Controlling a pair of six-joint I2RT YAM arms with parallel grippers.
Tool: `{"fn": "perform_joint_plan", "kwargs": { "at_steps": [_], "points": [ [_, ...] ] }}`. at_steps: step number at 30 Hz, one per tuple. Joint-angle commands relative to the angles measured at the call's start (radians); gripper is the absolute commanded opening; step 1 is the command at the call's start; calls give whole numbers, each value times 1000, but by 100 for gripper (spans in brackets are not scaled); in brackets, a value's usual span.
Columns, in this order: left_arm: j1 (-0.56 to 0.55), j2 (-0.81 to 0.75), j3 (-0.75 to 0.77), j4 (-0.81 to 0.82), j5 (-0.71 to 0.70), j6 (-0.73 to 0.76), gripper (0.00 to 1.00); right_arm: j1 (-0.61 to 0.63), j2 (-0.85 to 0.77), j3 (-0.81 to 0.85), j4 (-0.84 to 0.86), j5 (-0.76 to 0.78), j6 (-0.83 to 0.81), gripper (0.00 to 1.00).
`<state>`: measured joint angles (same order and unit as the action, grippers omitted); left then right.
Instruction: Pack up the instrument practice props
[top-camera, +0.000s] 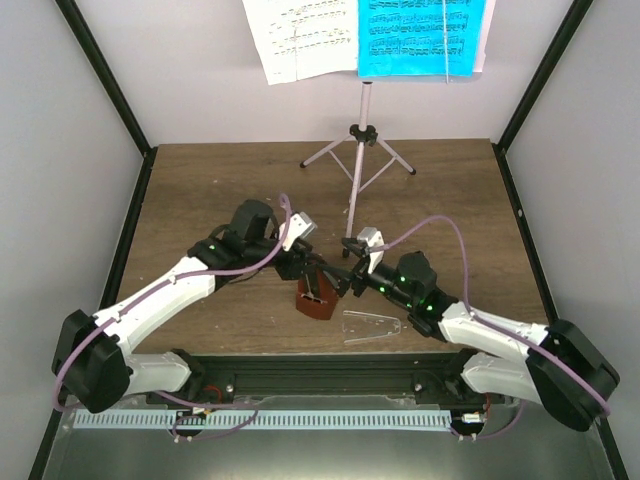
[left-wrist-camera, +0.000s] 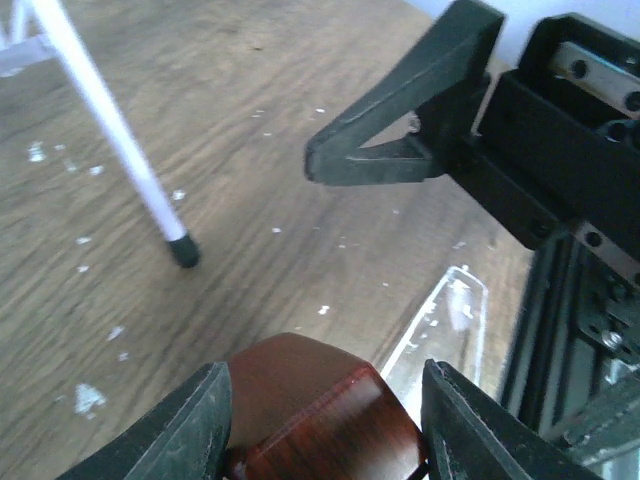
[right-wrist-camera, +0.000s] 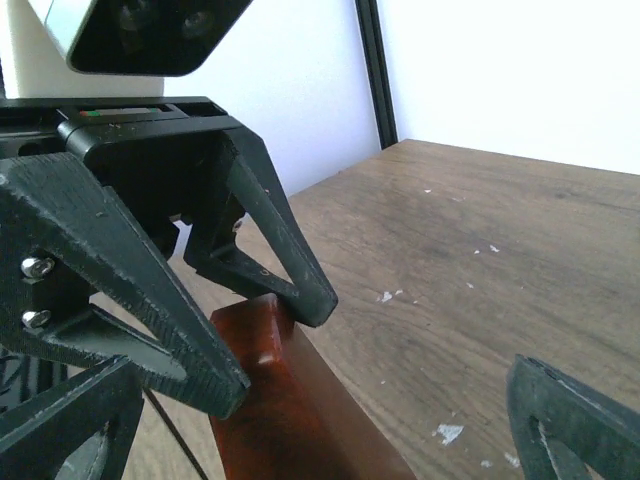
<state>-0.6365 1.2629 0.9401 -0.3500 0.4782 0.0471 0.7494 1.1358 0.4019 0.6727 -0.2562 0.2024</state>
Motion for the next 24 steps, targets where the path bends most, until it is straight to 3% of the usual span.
{"fn": "perform_joint_plan", "kwargs": {
  "at_steps": [1,5,8,11,19,24],
  "points": [
    [-51,31,14,-65,71,30,40,8,-105,-96,66,-15,65,100],
    [-51,23,13,-56,59,28,48,11,-164,-161,103,-76,-20,100],
    [-51,7,4,-37,62,20,69,18,-173,-187,143,-123,-85,100],
    [-52,-20,-2,-19,50,17,81,27,-156,-192,187,-163,-161,100],
    [-38,-233,-111,129,-189,-14,92,74,-39,-138,246,-130,-309,100],
    [7,-320,-151,169,-369,-30,96,122,59,-97,267,-19,-346,100]
  ]
}}
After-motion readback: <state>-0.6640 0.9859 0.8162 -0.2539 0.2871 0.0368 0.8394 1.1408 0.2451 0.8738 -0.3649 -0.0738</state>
